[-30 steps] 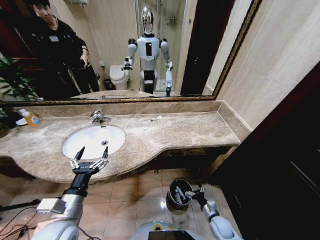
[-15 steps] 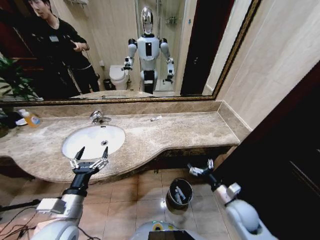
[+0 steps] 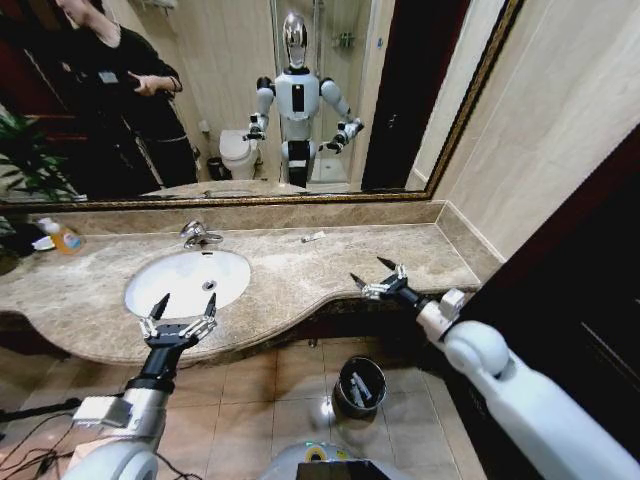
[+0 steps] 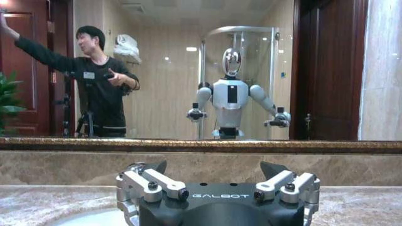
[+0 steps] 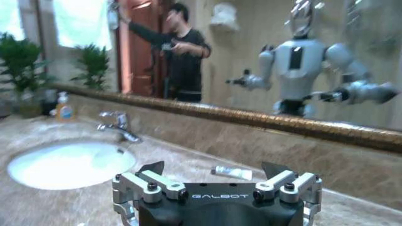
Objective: Pick up the trash from the sink and place it in the trash bin.
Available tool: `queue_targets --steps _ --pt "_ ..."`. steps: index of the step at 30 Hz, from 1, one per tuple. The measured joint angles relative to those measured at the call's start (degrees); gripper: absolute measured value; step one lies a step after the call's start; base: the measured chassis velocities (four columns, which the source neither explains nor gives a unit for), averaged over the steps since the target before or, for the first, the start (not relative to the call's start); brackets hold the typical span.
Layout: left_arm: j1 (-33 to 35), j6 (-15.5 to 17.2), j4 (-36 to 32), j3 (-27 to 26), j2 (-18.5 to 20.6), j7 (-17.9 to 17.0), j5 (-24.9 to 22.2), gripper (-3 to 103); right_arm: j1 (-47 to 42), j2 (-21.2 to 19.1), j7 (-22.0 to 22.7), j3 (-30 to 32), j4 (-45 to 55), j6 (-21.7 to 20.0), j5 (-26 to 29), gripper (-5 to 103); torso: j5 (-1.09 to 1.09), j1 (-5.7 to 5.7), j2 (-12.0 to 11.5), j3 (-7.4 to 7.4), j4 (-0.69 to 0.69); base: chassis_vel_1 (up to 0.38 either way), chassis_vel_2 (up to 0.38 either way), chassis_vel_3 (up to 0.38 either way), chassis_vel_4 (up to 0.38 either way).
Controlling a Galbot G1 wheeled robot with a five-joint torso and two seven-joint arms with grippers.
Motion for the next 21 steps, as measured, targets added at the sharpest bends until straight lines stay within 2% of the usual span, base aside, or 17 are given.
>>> queue_targets --steps 2,4,8,11,12,15,16,19,20,21 --pt "0.0 0.0 0.0 -0.01 0.0 -0.01 0.0 100 1.9 -0.49 -1.45 -1.13 -1.69 -0.67 0.93 100 0.02 0.0 0.0 0.0 0.0 0.0 0.0 0.0 0.0" --pt "0.0 0.0 0.0 -0.01 0.01 -0.01 0.0 100 6.64 -0.83 -3.53 -4.85 -5.36 -2.51 2.8 100 0.01 0.0 0.0 0.0 -0.01 0.0 0.0 0.0 0.0" --pt "0.0 0.0 0.0 0.0 0.0 0.0 0.0 100 14.39 -0.18 -3.97 -11.13 -10.13 -3.5 4.38 100 0.01 0.0 0.0 0.0 0.0 0.0 0.0 0.0 0.0" --pt "0.0 0.0 0.0 -0.01 0.0 -0.01 0.0 100 24.44 2.88 -3.98 -18.76 -17.09 -3.66 2.95 100 -0.01 0.0 0.0 0.0 0.01 0.0 0.0 0.0 0.0" --pt "0.0 0.0 0.0 -0.01 0.0 -0.01 0.0 100 24.44 2.88 -3.98 -18.76 -17.09 -3.66 2.95 100 -0.01 0.0 0.0 0.0 0.01 0.0 0.0 0.0 0.0" --pt "0.0 0.0 -0.01 0.0 0.0 0.0 0.0 100 31.2 6.82 -5.67 -25.32 -24.14 -3.53 1.79 100 0.01 0.0 -0.01 0.0 0.01 0.0 0.0 0.0 0.0" --pt "0.0 0.0 -0.01 0.0 0.0 0.0 0.0 100 31.2 6.82 -5.67 -25.32 -24.14 -3.53 1.79 100 0.01 0.0 -0.01 0.0 0.01 0.0 0.0 0.0 0.0" --pt "0.0 0.0 0.0 -0.01 0.0 -0.01 0.0 100 37.27 10.56 -10.42 -30.42 -32.08 -2.28 0.49 100 0.0 0.0 0.0 0.0 0.0 0.0 0.0 0.0 0.0" --pt "0.0 0.0 0.0 -0.01 0.0 -0.01 0.0 100 37.27 10.56 -10.42 -30.42 -32.08 -2.28 0.49 100 0.0 0.0 0.0 0.0 0.0 0.0 0.0 0.0 0.0" --pt "0.0 0.0 0.0 -0.01 0.0 0.01 0.0 100 39.84 12.23 -12.76 -31.89 -35.61 -1.1 -0.52 100 0.0 0.0 0.0 0.0 0.01 0.0 0.0 0.0 0.0"
